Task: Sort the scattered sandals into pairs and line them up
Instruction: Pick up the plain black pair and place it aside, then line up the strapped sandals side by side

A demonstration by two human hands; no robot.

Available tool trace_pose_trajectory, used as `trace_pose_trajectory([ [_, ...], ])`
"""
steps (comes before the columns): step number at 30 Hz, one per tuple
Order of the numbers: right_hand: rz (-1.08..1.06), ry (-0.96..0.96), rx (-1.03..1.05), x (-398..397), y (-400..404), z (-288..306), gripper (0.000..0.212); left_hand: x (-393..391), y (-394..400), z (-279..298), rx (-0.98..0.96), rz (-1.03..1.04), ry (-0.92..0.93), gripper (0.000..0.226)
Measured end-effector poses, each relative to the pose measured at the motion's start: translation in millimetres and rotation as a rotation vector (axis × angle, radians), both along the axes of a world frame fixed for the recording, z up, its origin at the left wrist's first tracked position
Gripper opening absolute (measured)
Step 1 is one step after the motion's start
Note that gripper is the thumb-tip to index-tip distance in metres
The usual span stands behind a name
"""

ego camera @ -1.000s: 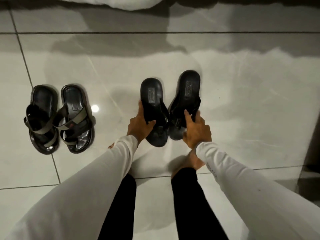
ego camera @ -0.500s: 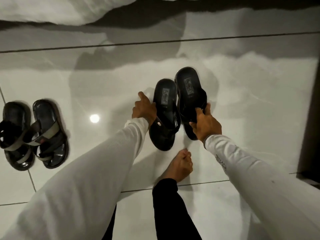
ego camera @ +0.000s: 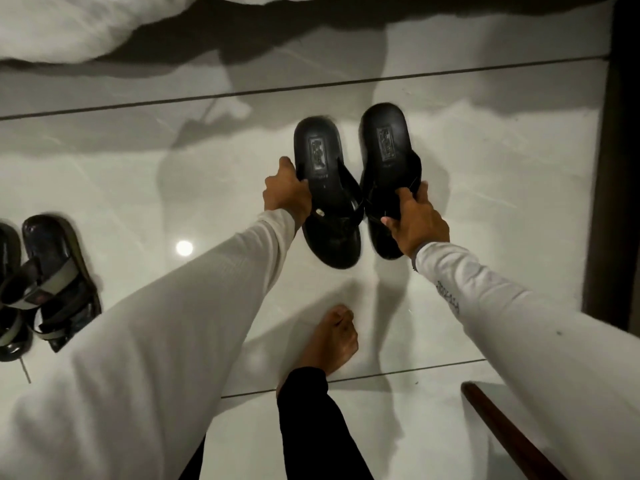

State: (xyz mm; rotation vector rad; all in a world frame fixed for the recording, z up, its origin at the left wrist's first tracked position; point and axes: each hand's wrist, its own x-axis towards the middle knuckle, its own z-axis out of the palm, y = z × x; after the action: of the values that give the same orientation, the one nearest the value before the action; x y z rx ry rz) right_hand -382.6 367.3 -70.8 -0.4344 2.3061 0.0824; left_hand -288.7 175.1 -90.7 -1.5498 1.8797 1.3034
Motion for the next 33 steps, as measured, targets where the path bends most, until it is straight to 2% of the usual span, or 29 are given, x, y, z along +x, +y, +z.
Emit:
trace_pose_trajectory([
  [5,0.065,-0.011,-0.048,-16,3,11,0.059,-10,0,-2,0.083,0.01,-0.044,0.034],
  [8,0.109,0.018,-0.017,-1,5,25,0.075,21,8,14,0.018,-0.239,-0.008,0.044],
  [12,0.218,0.1,0.02,42,0,47,0.091,98,17,49,-0.213,-0.662,-0.066,0.068],
  [15,0.31,0.117,0.027,85,-20,64,0.096,166,15,70,-0.301,-0.823,-0.097,0.081],
  [17,0.374,0.103,0.034,119,-42,74,0.097,213,6,82,-0.35,-0.86,-0.11,0.085],
  [21,0.45,0.051,0.003,186,-104,90,0.097,294,-30,96,-0.395,-0.829,-0.162,0.091],
  [29,0.587,-0.065,-0.072,321,-232,92,0.093,426,-141,112,-0.473,-0.641,-0.262,0.092],
  [33,0.592,-0.181,-0.086,378,-284,77,0.089,479,-211,105,-0.383,-0.333,-0.316,0.09],
])
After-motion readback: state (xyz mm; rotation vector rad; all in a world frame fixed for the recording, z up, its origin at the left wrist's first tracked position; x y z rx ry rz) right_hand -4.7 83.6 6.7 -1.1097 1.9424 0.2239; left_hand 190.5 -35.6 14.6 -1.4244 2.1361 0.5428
